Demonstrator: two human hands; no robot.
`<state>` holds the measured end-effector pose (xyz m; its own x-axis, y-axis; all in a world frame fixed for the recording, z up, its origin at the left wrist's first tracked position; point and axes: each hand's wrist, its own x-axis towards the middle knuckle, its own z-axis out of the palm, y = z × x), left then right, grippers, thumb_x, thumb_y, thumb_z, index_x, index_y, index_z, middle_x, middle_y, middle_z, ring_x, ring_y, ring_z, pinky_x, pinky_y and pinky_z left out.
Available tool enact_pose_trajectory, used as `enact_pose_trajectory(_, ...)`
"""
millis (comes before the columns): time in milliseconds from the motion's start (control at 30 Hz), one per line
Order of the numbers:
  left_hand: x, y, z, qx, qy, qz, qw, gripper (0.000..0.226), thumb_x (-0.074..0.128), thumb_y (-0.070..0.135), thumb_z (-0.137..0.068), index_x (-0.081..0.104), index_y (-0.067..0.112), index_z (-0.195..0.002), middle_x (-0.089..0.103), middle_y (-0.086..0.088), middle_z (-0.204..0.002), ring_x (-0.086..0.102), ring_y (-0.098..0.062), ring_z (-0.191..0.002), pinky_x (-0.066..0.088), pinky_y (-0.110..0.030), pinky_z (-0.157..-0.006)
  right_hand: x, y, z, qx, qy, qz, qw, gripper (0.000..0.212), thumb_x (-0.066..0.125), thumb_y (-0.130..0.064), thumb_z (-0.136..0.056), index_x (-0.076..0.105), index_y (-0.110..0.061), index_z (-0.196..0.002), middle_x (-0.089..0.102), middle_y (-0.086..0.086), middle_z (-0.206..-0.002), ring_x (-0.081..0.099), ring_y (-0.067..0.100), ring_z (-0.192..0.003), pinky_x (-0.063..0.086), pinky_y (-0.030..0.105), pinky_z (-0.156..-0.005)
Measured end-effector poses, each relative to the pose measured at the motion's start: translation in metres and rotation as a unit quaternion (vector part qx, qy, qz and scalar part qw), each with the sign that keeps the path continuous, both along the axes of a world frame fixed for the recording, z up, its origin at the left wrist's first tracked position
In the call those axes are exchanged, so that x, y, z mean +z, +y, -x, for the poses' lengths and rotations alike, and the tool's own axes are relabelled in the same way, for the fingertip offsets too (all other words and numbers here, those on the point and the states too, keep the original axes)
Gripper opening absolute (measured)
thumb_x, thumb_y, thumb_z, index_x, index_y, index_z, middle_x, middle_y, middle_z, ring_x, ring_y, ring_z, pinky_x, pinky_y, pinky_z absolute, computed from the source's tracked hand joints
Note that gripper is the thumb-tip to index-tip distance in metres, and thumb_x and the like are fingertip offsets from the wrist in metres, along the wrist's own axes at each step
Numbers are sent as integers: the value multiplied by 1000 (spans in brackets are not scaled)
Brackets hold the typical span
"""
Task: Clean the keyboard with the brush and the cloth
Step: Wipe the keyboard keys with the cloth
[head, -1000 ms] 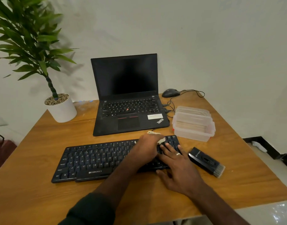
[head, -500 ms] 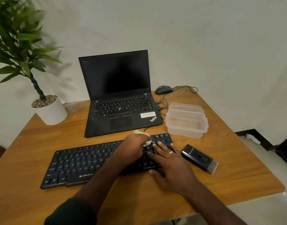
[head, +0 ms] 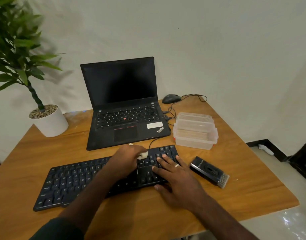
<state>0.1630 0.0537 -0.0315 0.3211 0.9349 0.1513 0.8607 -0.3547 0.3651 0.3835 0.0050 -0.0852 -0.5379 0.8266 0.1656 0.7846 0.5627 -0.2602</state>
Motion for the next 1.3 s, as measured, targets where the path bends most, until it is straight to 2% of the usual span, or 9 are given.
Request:
enact_pose_trajectory(133, -9, 12, -36, -41, -51, -25, 998, 40, 56, -3, -91, 69, 16, -124, 70, -1, -124, 63, -17, -112, 45, -18, -93, 0, 1, 0, 5, -4, -1, 1000, 60, 39, -60, -96, 35, -38, -152, 22, -6, -165, 5, 13, -155, -7, 43, -123)
enact_pose_trajectory(267, -8, 28, -57, 48, -233, -26, 971, 32, 58, 4, -94, 71, 19, -118, 72, -1, -118, 62, -11, -108, 38, -2, -79, 0, -2, -2, 2, 4, -5, 1000, 59, 41, -59, -96, 37, -38, -151, 26, -5, -164, 7, 13, -154, -1, 46, -124)
enact_pose_trajectory(333, -7, 31, -53, 66, -261, -71, 960, 34, 59, 0, -93, 71, 16, -120, 72, -2, -118, 63, -9, -105, 40, 1, -80, -1, -2, -1, 0, 8, -7, 1000, 59, 42, -59, -96, 37, -37, -151, 26, -4, -164, 7, 13, -154, 0, 46, -124)
enact_pose_trajectory(533, -17, 34, -70, -133, -35, 29, 990, 39, 56, 7, -91, 64, 23, -126, 65, -3, -131, 61, -20, -118, 53, -42, -95, -2, 1, -1, 13, 13, -15, 1000, 54, 44, -56, -97, 40, -39, -148, 31, -11, -162, 11, 11, -154, -2, 46, -124)
enact_pose_trajectory(633, -14, 44, -64, -162, 36, 29, 986, 43, 58, 10, -91, 62, 27, -130, 61, 5, -137, 56, -16, -125, 52, -41, -98, -3, 1, -1, 8, 16, -14, 1000, 56, 43, -57, -98, 37, -40, -150, 27, -11, -163, 8, 11, -154, -5, 43, -122)
enact_pose_trajectory(767, -8, 57, -28, -154, 76, 10, 985, 38, 64, 6, -89, 66, 21, -123, 68, 0, -125, 63, -18, -114, 50, -33, -94, -2, 1, -1, 2, 6, -3, 1000, 58, 42, -60, -98, 33, -41, -151, 23, -8, -165, 7, 11, -154, -8, 40, -121)
enact_pose_trajectory(967, -9, 46, -34, -105, -41, 1, 994, 40, 60, 1, -92, 66, 19, -127, 66, 0, -130, 60, -15, -119, 50, -34, -101, -2, 0, 1, 6, 13, -16, 1000, 57, 42, -60, -97, 38, -39, -150, 29, -7, -163, 11, 12, -153, -3, 42, -122)
enact_pose_trajectory(1100, -14, 42, -60, -156, -4, 20, 988, 41, 61, 7, -89, 66, 22, -127, 65, 1, -132, 60, -17, -121, 52, -40, -98, -4, 1, -2, 15, 29, -21, 999, 55, 43, -58, -98, 42, -38, -149, 33, -11, -160, 12, 11, -154, 3, 45, -125)
enact_pose_trajectory(1300, -6, 29, 0, -121, 34, 15, 992, 37, 60, 0, -90, 69, 19, -121, 68, -2, -124, 63, -18, -115, 51, -37, -96, -3, 1, -1, 8, 24, -15, 1000, 57, 42, -62, -97, 40, -38, -149, 29, -7, -163, 13, 12, -154, -1, 41, -123)
